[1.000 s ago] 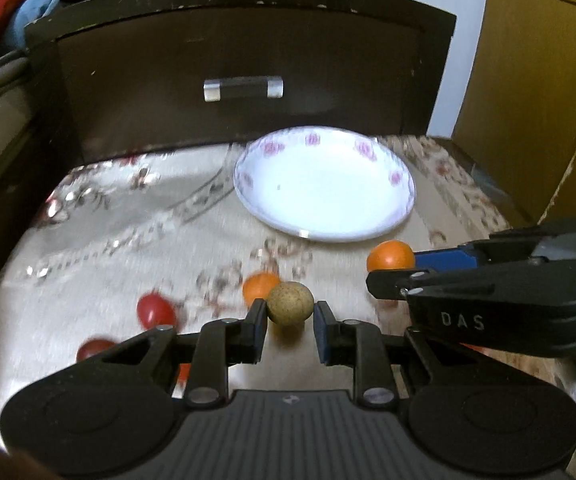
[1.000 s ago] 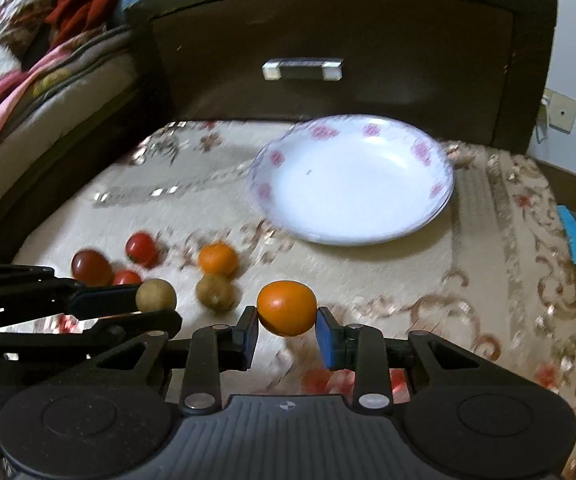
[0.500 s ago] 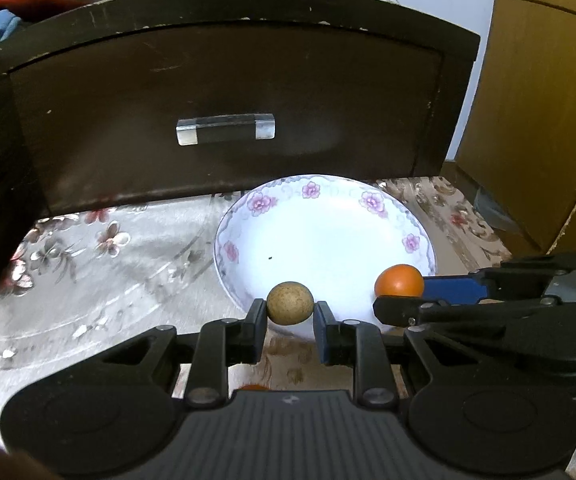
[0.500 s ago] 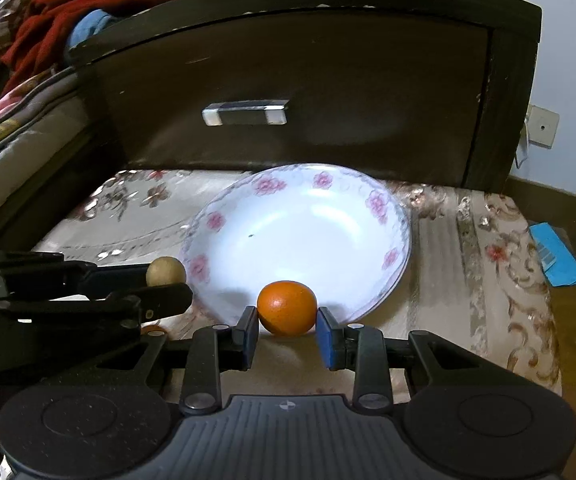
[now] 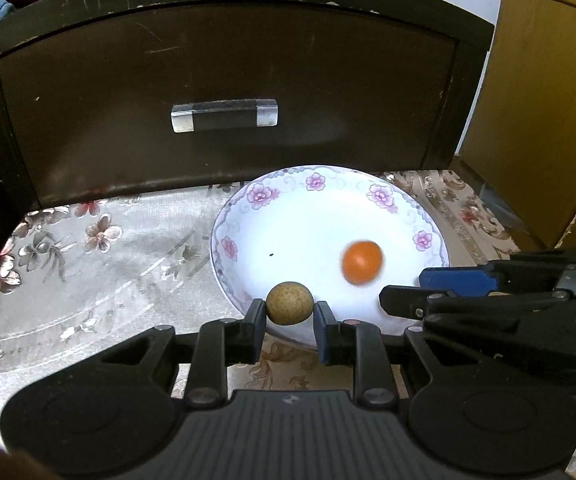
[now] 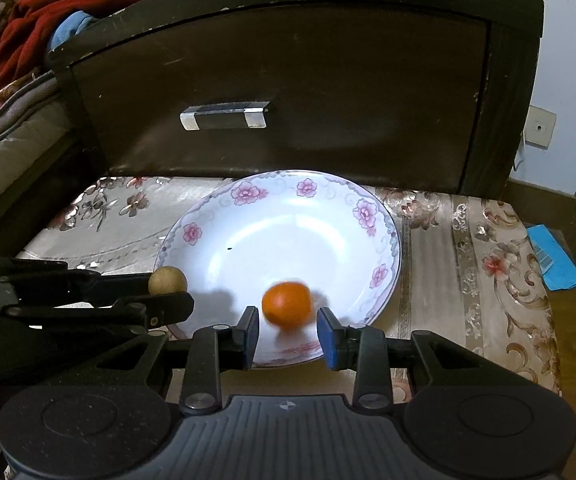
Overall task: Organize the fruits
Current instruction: 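Carry both fruits over the white bowl and open both tools to drop them, then move both tools back toward the remaining fruits on the cloth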
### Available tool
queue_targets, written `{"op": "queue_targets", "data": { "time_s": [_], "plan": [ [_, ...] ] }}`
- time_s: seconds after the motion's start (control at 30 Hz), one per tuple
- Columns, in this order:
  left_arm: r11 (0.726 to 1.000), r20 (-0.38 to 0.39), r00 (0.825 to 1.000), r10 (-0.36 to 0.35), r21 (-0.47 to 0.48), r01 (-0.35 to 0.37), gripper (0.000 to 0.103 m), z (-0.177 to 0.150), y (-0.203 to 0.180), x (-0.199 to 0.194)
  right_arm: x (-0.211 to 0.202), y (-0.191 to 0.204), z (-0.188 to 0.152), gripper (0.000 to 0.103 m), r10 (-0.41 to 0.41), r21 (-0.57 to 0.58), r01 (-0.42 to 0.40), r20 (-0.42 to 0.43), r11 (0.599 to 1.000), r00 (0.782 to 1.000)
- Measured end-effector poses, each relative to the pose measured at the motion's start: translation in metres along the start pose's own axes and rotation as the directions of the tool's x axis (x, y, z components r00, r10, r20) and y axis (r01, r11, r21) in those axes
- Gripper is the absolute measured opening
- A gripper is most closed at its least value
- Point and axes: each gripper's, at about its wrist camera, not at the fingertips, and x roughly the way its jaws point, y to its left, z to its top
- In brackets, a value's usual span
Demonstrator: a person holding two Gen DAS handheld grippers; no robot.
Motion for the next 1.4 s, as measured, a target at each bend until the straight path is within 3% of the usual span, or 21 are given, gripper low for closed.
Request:
{"op": "queue_targets", "data": {
  "time_s": [0.87,1.4],
  "plan": [
    [1.0,-0.013,1.0,0.028,-0.007,-0.029,0.036,0.002,0.005,-0.027,-0.019,0.009,-0.004,0.029,0.007,0.005,-0.007,0.015,1.0,1.0],
    [0.997,-0.022,0.997,0.068,-0.036,-0.069,0.037,-0.017,0.028,-0.075,-0.034,0.047,-0.02,0.033,0.091,-0.054,-0.092,-0.023,0.994,0.996]
  ]
}}
